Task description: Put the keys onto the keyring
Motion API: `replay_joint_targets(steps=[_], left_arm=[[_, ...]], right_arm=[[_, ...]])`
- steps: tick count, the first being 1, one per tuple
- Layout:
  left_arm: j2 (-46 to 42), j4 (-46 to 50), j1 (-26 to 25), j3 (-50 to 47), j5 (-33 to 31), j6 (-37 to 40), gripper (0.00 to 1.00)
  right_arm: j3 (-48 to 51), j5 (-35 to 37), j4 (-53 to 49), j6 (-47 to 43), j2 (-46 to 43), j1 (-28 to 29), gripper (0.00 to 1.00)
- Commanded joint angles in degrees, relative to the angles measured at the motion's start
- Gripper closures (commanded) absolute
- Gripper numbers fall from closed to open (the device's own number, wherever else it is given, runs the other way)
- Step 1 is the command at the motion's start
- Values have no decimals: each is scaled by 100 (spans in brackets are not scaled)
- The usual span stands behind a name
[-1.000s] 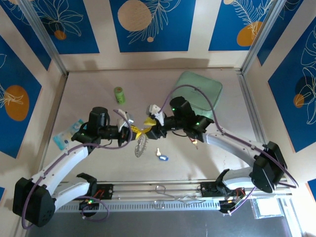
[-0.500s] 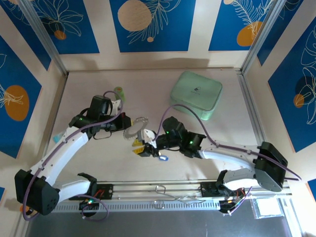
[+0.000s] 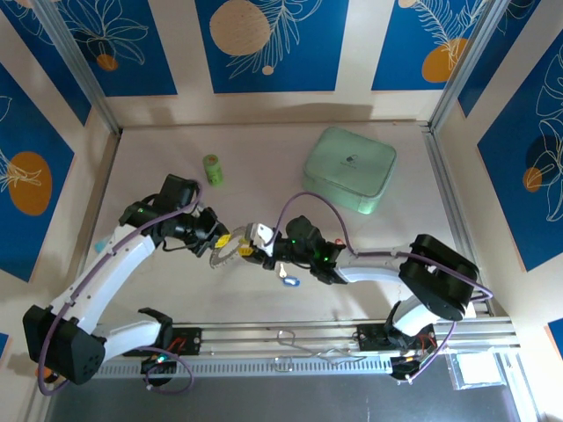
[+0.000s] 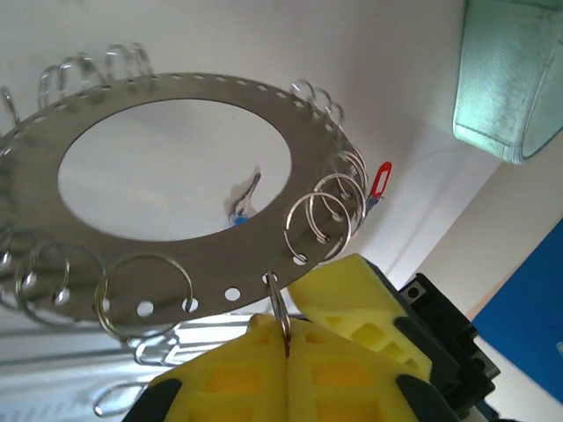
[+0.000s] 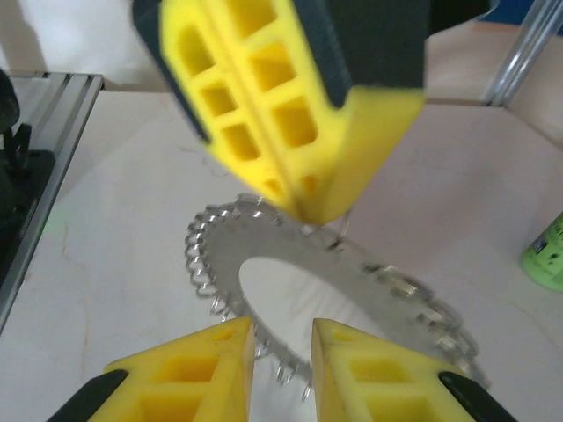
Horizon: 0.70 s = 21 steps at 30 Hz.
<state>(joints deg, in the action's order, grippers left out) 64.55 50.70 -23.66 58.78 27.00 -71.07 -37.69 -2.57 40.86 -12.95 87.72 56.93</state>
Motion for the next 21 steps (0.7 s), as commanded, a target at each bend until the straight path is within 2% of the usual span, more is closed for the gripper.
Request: replay_joint_targets(steps=[1,13,21], left_arm=[[-136,300,-38,75,249,-907,100],[-119,152,-33,29,439,-1205,100],[-145,142,-36,-42,471,-1274,100]], right_arm=[[-10,137,621,-253,90,29,73],[-217,81,866,-553,393,142,70],[-401,160,941,-551,511,178,78]])
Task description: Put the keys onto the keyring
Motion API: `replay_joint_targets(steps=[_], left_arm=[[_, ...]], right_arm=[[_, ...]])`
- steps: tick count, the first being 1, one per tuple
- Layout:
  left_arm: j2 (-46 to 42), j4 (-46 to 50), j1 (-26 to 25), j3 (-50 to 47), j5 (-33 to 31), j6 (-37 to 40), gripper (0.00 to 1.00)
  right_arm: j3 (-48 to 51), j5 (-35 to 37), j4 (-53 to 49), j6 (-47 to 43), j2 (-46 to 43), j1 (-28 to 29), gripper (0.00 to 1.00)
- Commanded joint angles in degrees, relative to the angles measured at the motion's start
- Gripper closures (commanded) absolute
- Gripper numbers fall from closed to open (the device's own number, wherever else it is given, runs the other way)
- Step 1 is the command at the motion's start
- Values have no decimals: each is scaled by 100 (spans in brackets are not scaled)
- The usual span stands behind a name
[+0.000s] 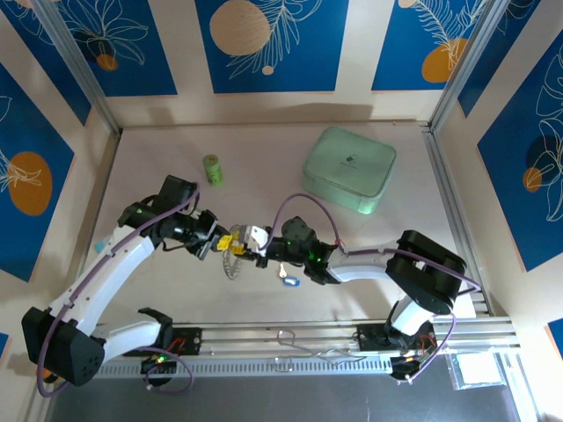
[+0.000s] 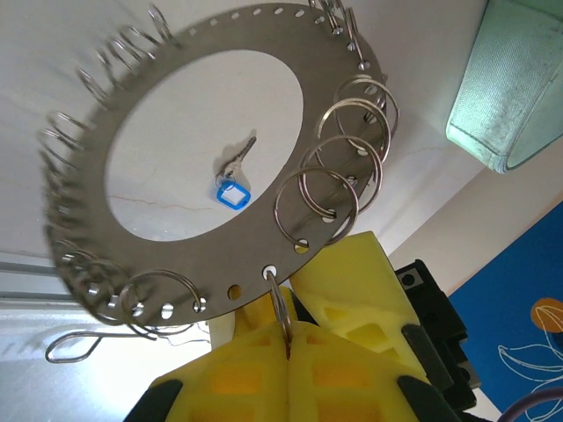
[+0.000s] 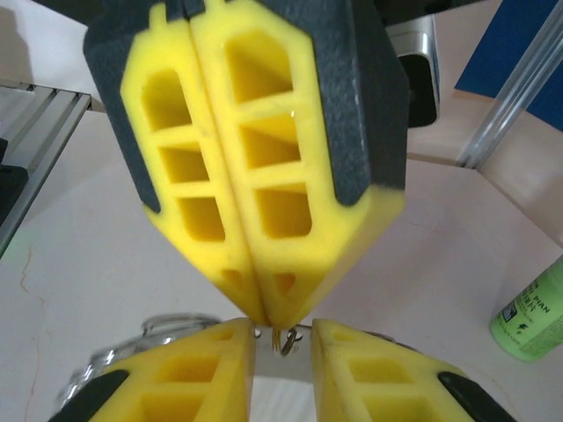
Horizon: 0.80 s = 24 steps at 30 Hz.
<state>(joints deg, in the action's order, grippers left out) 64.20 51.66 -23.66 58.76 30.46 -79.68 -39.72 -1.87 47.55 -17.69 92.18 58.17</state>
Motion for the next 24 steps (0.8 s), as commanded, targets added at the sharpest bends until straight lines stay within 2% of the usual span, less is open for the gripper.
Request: replay_joint_targets(steps=[1,6,9,12,14,16,18,21,24], left_arm=[[-110,37,-33,-42,137,-416,100],[-226,-149,-33,-145,176,-430,100],[-492,-815,20,-401,-35,-375,57],[-908,-1532,186,-653,-680,-83,40],[-1163,-2284,273,-849,-1163,362,32],[-1399,-3117,351,-1059,-1536,1280,29],[-1622,-3918,356,-1271,-1752,2577,28],[-1837,-4599,357,-1475,-1747,4559,26],[-1885,-4699,362,-1529,-1360,6482,28]], right_arm=[[-221,111,272,-90,88,54,81],[-246,186,250,-123,106,55,100],[-202,166,239,-112,19,24,100],[-109,-24,1,-36,-219,-71,100],[-61,-319,-311,27,-448,-202,100],[-52,-622,-707,49,-689,-316,100],[-69,-876,-1120,25,-936,-432,100],[-164,-1342,-1849,-15,-1317,-648,100],[-253,-1729,-2481,-98,-1624,-869,100]])
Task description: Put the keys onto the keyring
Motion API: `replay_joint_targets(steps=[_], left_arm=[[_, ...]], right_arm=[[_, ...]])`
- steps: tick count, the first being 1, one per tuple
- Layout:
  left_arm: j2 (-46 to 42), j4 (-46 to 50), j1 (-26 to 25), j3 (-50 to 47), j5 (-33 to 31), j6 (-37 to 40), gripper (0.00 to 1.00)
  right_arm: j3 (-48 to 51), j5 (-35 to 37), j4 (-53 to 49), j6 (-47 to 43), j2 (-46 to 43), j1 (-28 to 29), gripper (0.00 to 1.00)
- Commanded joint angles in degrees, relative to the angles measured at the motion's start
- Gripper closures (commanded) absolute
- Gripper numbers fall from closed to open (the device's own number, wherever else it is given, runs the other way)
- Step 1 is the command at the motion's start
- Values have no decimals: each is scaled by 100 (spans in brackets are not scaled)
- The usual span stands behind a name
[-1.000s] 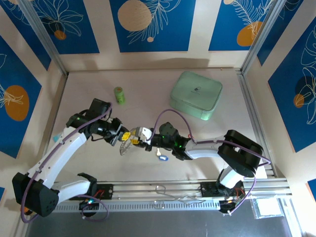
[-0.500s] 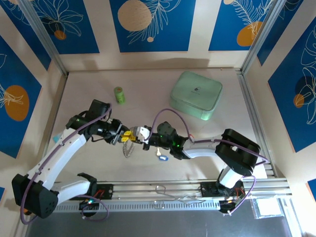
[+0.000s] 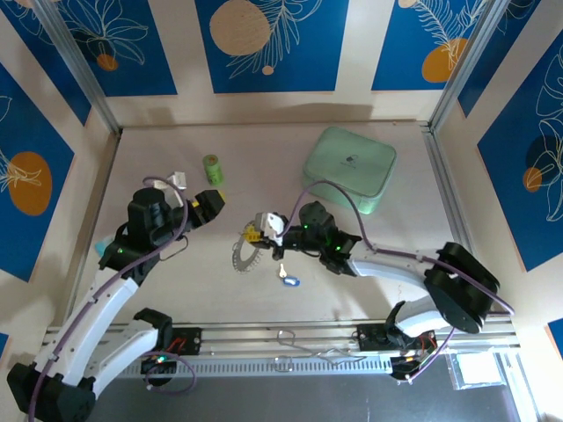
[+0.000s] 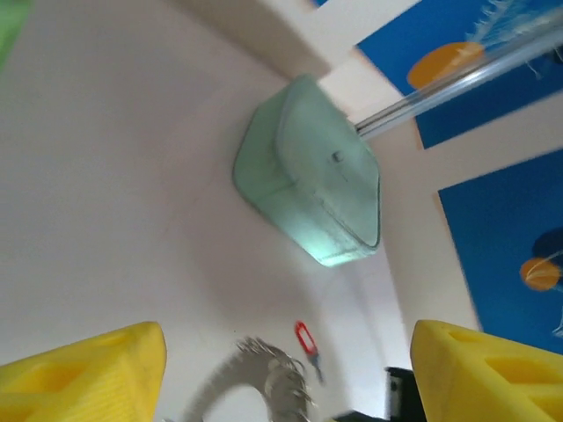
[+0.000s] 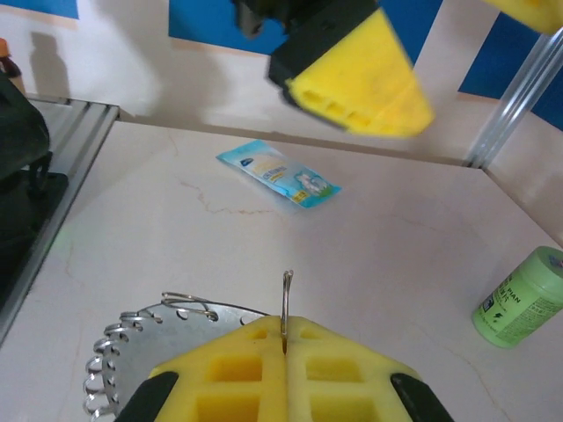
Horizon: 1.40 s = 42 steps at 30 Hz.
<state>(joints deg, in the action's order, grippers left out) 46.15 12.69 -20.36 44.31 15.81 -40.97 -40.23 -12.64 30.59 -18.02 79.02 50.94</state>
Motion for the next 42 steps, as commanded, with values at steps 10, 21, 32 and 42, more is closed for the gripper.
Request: replay_joint_targets(steps=[10,21,32,42], left_arm=[[-380,-902,19,-977,2381,6469,25],[113,-996,-304,-1097,2760,7789,37],[96,-1027,-660,-1394,2743,7898,41],[402,-796,-732,-1277,2970,8055,57]], right_arm=[[-326,-674,-1915,-639,-948,-422,100],[-452,-888,-2460,-872,-960,-440,100],[-540,-950,-2534,-1136,-767,-289,100],[-709,-693,-2293,-1088,-548,-89,100]])
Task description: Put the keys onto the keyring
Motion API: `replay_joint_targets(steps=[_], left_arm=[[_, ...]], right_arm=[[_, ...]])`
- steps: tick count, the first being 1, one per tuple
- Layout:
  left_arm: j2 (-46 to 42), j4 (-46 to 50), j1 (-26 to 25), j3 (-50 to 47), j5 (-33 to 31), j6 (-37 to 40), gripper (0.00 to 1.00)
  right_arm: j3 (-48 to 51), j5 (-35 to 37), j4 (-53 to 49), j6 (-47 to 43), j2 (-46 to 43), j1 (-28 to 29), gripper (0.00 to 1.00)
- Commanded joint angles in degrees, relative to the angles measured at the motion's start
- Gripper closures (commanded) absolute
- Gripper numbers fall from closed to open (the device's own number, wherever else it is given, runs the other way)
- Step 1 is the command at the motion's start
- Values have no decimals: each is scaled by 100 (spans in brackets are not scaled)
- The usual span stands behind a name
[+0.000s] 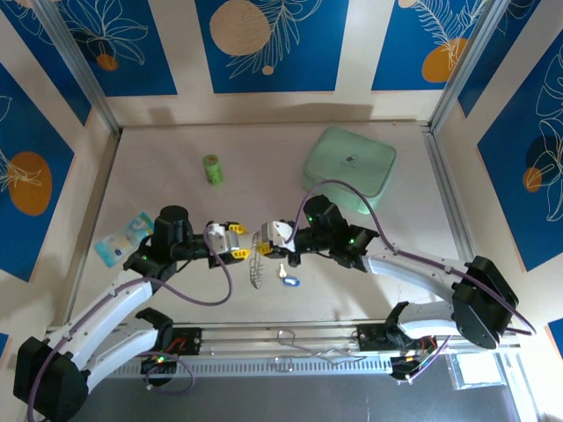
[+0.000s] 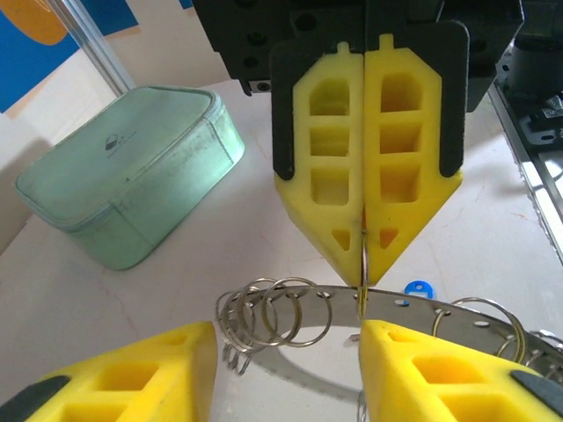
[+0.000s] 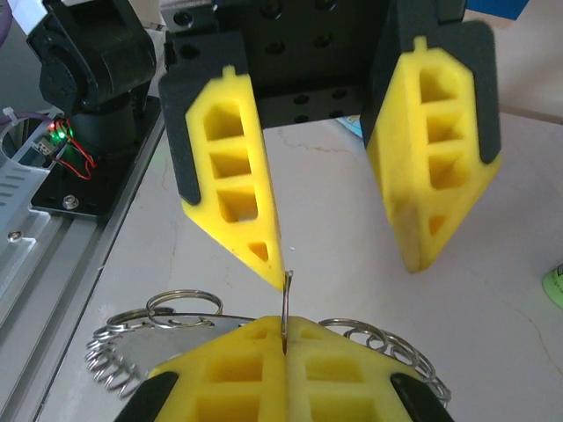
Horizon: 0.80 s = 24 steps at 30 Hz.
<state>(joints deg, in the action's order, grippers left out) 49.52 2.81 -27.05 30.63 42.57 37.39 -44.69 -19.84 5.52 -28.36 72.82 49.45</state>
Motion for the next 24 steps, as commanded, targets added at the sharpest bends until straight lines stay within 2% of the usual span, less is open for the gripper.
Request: replay_joint_targets(steps=[1,7,16,24], left_arm=[[104,263,-70,123,305,258,59],[122,269,-73,128,397,287,69],[58,184,-73,91,437,218,69],[110,18,-73,39,542,49,81]], right_arm=[[-289,40,209,-57,98,76,100],[-407,174,171,-142,236,183,100],[-467,668,64,-283,278,246,100],[-524,792,-54,-393,372,281,100]])
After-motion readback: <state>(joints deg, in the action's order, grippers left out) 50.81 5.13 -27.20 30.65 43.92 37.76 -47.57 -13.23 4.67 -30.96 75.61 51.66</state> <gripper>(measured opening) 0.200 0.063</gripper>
